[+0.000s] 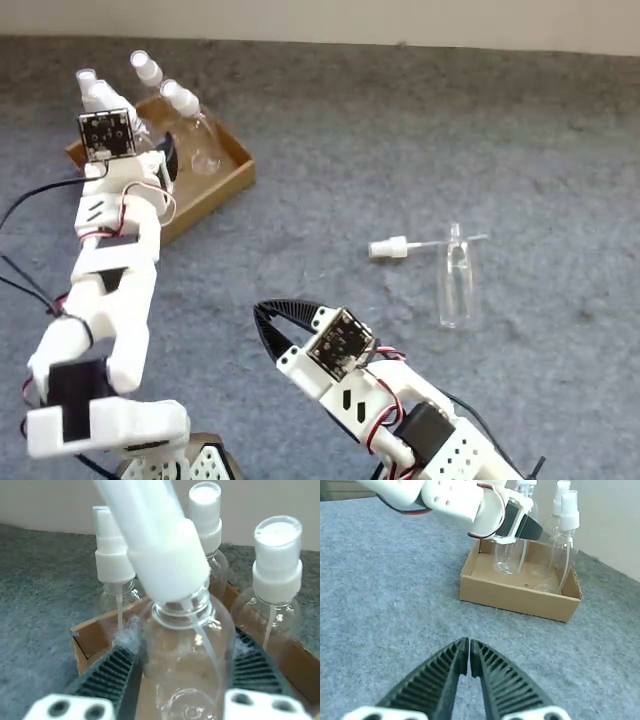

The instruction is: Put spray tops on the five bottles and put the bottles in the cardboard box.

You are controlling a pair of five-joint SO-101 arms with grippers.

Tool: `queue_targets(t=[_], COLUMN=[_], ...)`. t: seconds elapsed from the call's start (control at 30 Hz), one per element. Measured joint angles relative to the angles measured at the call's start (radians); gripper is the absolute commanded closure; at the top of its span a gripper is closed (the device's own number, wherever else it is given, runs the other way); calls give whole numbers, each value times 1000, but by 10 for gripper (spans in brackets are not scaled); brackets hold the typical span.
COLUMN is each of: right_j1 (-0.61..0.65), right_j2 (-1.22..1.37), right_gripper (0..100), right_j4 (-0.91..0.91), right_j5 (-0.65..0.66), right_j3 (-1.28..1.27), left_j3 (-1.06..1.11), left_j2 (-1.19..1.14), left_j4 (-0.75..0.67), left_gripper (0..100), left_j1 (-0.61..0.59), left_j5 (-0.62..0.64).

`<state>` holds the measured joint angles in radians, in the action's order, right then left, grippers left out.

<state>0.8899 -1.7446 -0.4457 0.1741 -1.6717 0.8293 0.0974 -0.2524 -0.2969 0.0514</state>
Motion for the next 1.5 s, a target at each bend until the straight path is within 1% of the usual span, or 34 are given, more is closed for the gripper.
queue_targets(t=[0.1, 0.37, 0.5, 0.87, 1.03, 1.5], right_j1=[0, 0, 0, 0, 0, 0], right_j2=[0, 0, 0, 0, 0, 0], right_gripper=[991, 991, 991, 991, 991, 991], right_j4=[-2, -5, -5, -5, -5, -5], right_j5=[0, 0, 0, 0, 0, 0], right_j3=[0, 0, 0, 0, 0, 0], left_j3=[-40, -52, -72, -193, -196, -196], left_j2=[-68, -278, -354, -479, -514, -514], left_j4=[-32, -318, -399, -425, -427, -431], left_gripper=[972, 972, 972, 972, 972, 970], left_j1=[0, 0, 0, -3, -5, -5], left_j5=[0, 0, -72, -86, -84, -86])
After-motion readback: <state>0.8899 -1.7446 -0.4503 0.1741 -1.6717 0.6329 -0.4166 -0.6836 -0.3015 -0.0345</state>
